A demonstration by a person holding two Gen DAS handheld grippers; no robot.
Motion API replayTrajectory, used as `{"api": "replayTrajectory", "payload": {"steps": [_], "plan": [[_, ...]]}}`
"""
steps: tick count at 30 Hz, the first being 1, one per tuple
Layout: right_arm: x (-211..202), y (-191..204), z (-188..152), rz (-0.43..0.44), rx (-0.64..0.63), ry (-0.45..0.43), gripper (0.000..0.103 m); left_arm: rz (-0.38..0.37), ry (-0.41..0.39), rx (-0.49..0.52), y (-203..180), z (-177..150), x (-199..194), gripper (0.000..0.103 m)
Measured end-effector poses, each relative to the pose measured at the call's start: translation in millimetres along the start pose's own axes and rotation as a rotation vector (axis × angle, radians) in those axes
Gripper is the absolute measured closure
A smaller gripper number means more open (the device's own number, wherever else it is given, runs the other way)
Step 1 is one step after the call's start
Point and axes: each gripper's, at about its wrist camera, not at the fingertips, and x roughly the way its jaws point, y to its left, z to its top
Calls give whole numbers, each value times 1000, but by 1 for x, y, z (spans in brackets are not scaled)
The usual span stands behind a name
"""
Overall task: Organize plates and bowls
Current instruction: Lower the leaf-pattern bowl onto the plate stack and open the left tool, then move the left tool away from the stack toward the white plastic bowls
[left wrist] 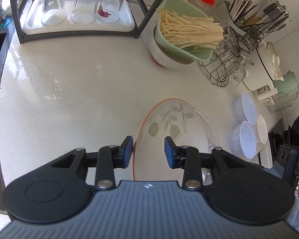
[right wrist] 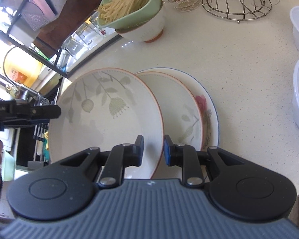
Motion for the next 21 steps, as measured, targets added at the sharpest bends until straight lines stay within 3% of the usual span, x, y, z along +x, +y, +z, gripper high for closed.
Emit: {"api": "replayTrajectory", "payload": {"steps": [21], "plan": [[2,8,2,-141,-116,-64,79,71,46,33,-15,-1,23,64]]}}
